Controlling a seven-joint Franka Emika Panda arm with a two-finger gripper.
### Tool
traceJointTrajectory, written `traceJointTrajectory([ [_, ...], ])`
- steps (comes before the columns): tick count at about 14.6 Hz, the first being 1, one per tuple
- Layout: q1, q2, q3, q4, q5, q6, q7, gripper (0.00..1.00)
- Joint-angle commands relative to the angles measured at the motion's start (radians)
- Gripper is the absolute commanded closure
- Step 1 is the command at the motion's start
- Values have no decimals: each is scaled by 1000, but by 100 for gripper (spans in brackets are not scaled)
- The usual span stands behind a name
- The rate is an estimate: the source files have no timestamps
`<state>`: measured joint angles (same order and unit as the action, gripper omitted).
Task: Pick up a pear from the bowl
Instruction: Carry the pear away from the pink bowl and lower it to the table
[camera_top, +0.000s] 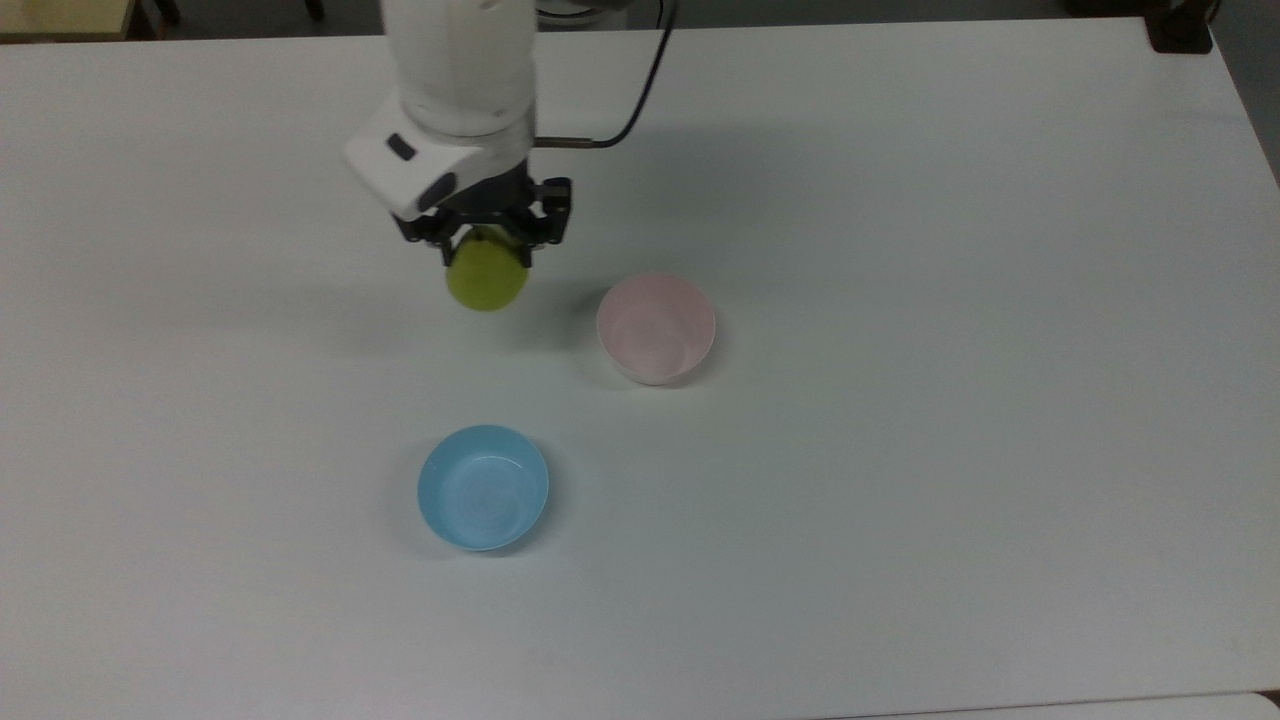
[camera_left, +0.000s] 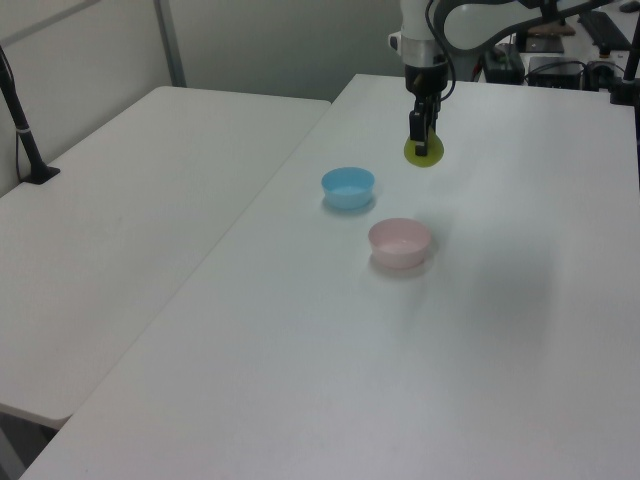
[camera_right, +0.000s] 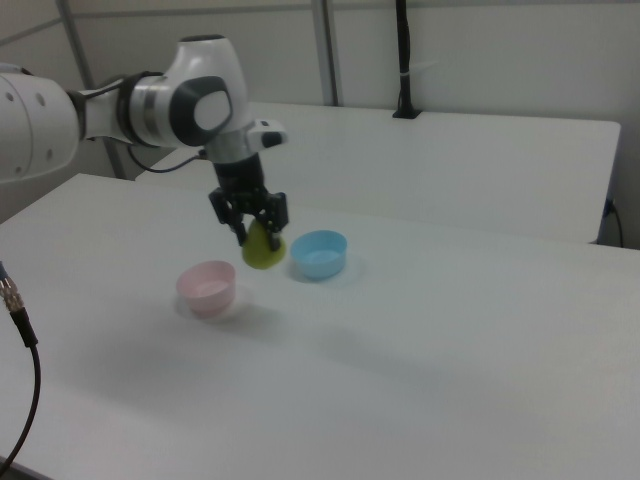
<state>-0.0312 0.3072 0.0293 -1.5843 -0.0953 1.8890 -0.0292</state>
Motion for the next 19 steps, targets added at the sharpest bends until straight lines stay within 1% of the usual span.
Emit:
traceJointTrajectory([
  [1,-47,45,0,3,-12,71,-40,66],
  [4,-68,98,0,-2,-17,130,-40,66],
  [7,-88,142,-2,-2,-41,137,-40,64],
  [9,-88,167,-2,-5,-47,175,-32,59],
  [12,-90,179,-2,-13,-60,185,-31,42],
  [13,-90,170,-5,-13,-60,174,-31,28],
  [14,-90,167,-5,-11,-60,171,-26,8],
  [15,-88,158,-5,-13,-60,168,-18,0],
  [19,-76,83,-5,-10,-60,81,-14,0],
])
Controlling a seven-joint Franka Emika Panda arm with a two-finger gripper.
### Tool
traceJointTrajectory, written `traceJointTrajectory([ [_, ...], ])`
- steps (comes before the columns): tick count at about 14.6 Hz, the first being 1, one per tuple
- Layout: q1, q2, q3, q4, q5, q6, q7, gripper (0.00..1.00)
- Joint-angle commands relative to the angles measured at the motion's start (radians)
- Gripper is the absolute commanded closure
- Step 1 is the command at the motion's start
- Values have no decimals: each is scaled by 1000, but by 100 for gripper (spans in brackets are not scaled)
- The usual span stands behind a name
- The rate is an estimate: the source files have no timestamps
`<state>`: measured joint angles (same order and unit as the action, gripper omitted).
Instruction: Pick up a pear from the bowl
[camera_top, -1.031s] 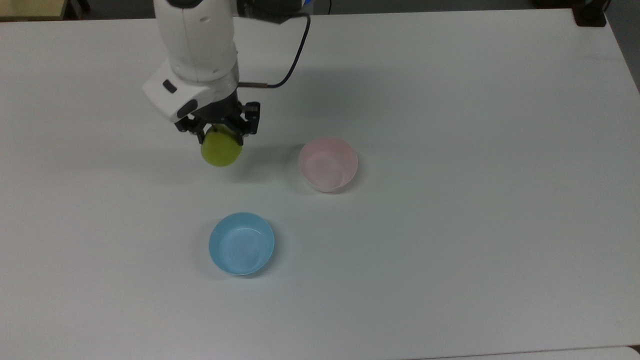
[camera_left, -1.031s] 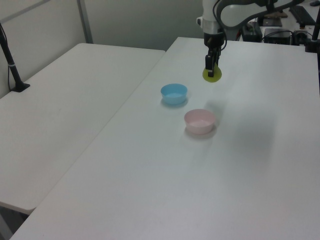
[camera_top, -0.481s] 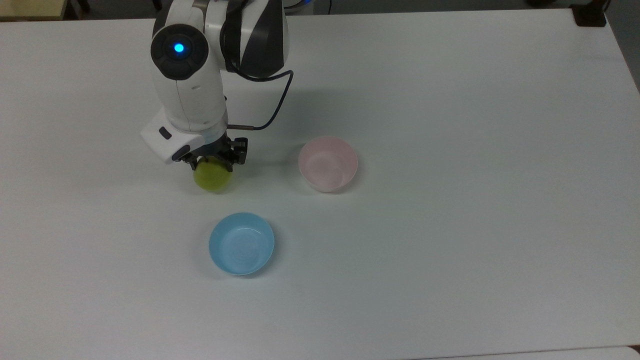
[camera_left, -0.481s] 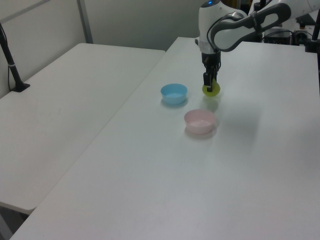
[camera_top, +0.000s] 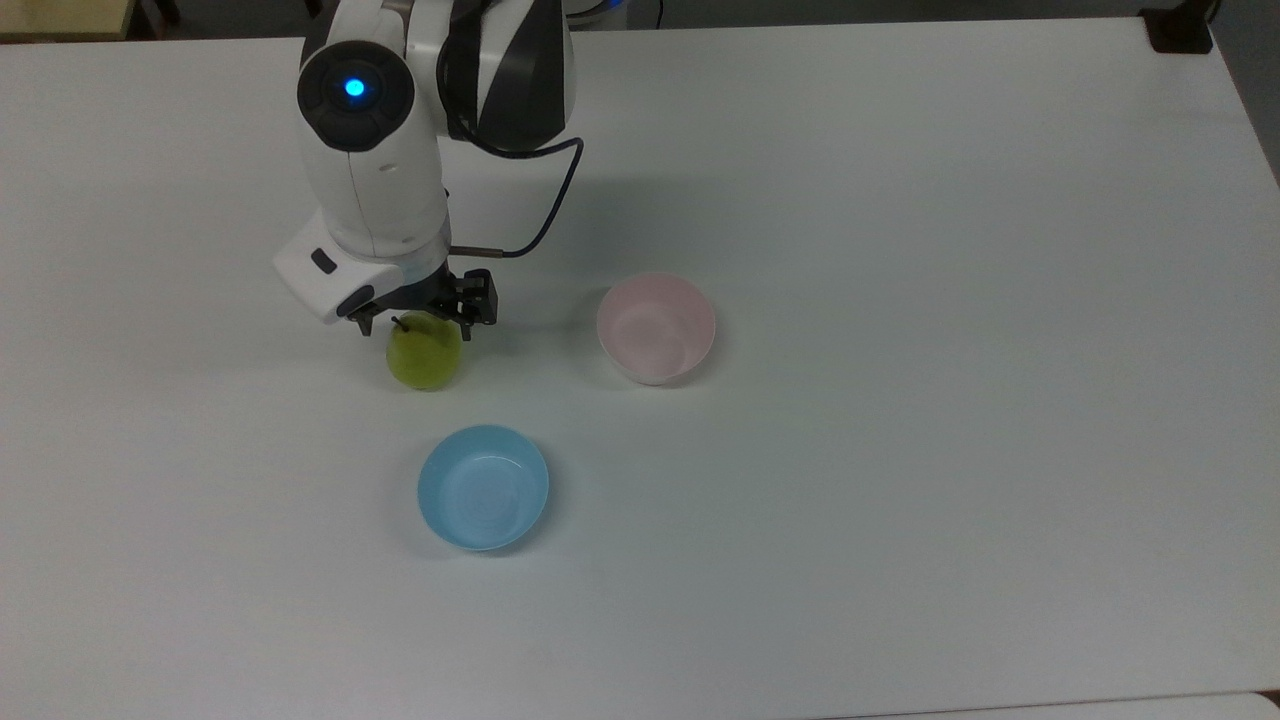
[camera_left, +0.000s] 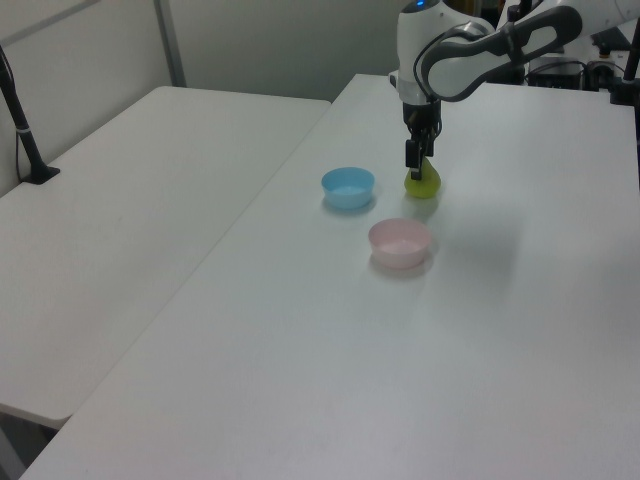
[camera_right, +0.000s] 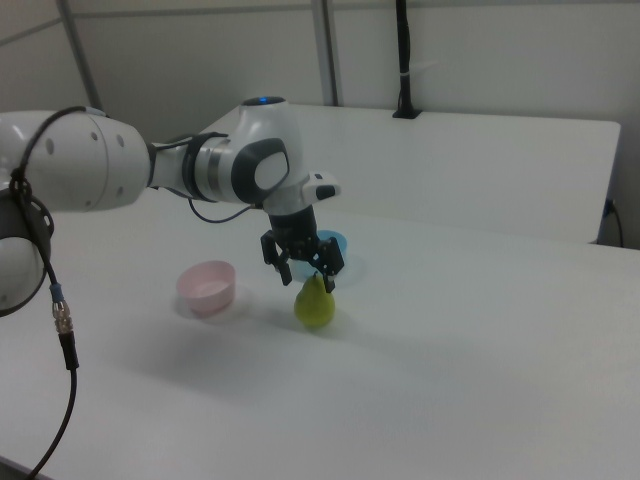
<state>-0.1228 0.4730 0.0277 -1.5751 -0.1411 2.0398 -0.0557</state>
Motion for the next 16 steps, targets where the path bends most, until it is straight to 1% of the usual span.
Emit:
traceJointTrajectory([
  [1,19,-108,-3,-19,-14,-84,14,0],
  [3,22,-174,6,-17,-3,-131,19,0],
  [5,66,-241,4,-17,2,-196,33,0],
  [8,149,-319,-5,-17,2,-275,182,0],
  [10,187,-373,-9,-20,15,-344,220,0],
  [11,204,-388,-23,-20,38,-368,221,0],
  [12,248,-413,-76,-22,85,-388,221,0],
  [13,288,-424,-119,-25,107,-395,220,0],
  [14,323,-438,-152,-31,110,-398,220,0],
  [16,318,-439,-152,-29,110,-406,217,0],
])
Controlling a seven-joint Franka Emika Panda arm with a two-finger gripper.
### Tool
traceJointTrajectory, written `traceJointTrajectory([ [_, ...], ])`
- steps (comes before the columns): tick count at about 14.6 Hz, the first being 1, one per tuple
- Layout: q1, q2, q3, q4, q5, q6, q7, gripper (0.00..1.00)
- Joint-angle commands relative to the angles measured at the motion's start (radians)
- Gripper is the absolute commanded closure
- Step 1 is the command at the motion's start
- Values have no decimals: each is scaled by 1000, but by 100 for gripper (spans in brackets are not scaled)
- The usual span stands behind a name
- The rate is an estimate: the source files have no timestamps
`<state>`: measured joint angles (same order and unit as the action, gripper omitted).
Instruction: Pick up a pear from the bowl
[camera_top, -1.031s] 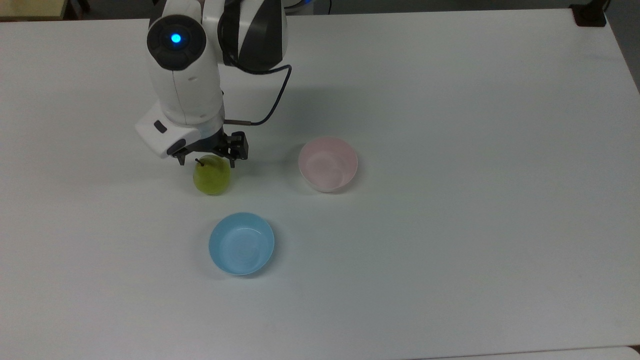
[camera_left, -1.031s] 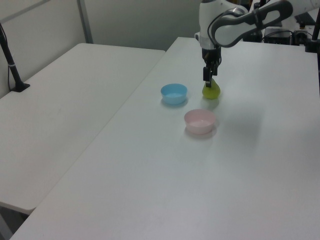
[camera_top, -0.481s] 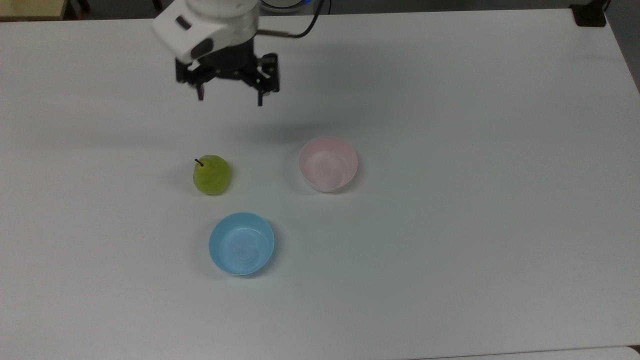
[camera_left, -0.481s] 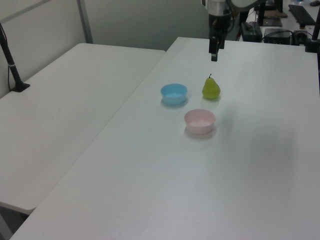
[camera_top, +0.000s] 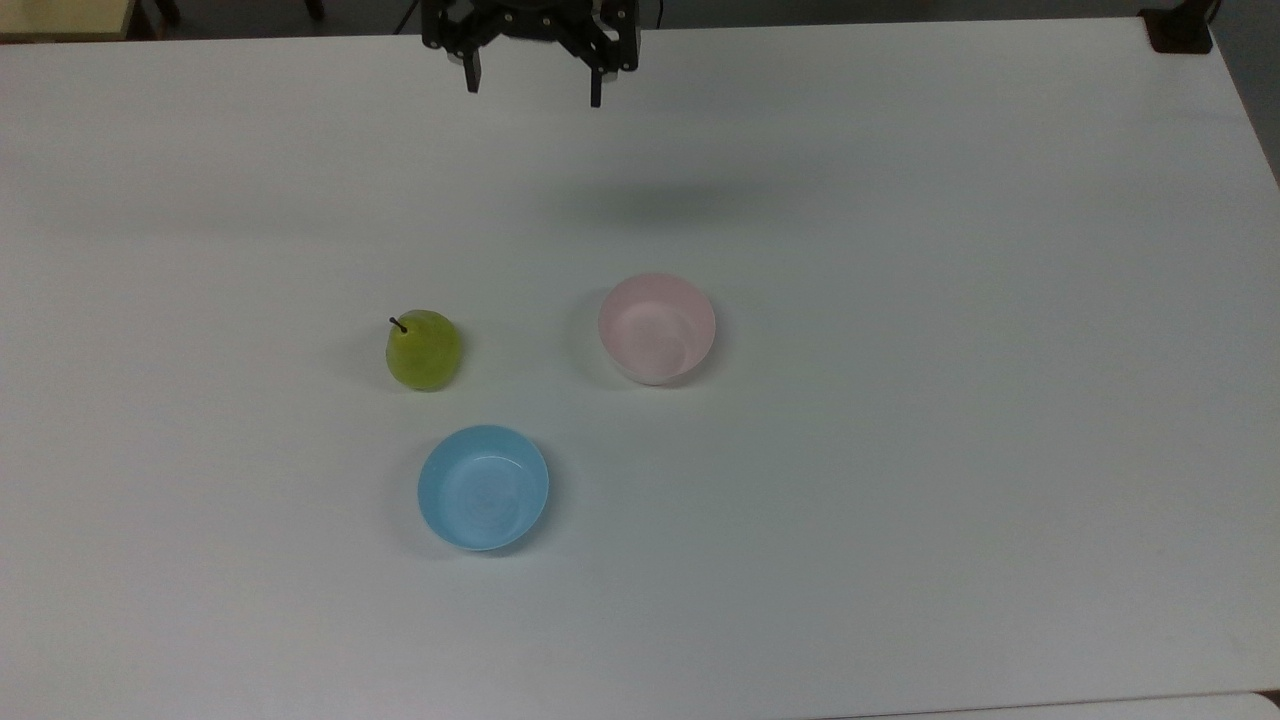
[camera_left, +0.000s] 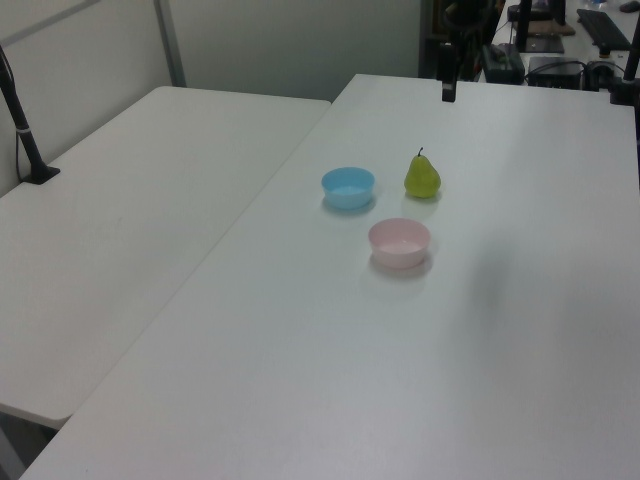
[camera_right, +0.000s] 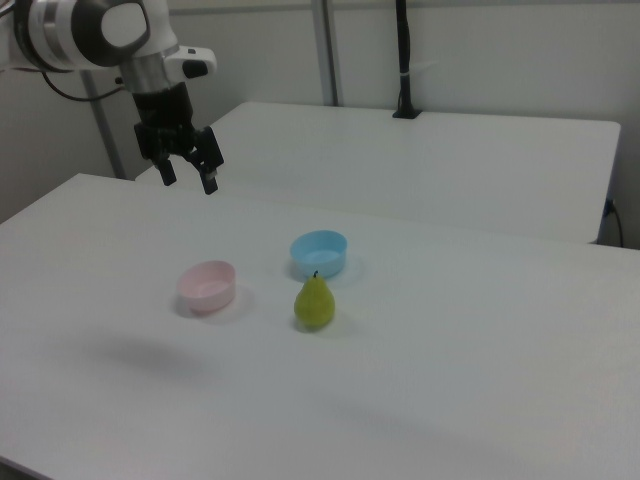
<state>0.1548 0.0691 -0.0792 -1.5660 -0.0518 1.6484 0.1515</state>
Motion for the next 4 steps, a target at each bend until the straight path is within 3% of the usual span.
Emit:
traceJointTrajectory([
  [1,40,-34,-45,-40,21,-15,10,0],
  [4,38,-31,-45,-39,21,-18,3,0],
])
